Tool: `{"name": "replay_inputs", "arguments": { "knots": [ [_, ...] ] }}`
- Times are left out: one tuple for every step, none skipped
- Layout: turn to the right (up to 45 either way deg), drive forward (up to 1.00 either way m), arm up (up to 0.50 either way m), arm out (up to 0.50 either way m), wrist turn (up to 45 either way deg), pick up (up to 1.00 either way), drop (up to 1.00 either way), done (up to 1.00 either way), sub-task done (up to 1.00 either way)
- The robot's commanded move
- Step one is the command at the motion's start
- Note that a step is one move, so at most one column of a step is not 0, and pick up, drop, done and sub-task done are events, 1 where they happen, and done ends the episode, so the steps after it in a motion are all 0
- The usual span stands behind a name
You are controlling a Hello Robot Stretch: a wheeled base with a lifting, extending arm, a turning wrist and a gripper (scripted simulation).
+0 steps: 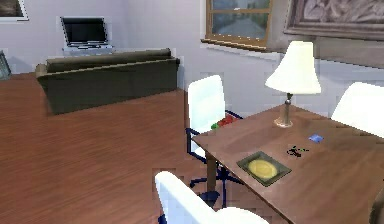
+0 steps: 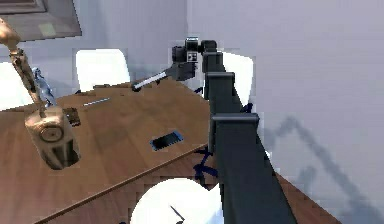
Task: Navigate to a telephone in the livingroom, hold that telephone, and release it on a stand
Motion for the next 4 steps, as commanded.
{"name": "replay_inputs", "arguments": {
  "knots": [
    [0.0, 0.0, 0.0, 0.0, -45.0, 0.0, 0.0, 0.0, 0.0],
    [0.0, 0.0, 0.0, 0.0, -39.0, 0.0, 0.0, 0.0, 0.0],
    [0.0, 0.0, 0.0, -0.46, 0.0, 0.0, 0.0, 0.0, 0.0],
    [45.0, 0.0, 0.0, 0.0, 0.0, 0.0, 0.0, 0.0, 0.0]
  ]
}}
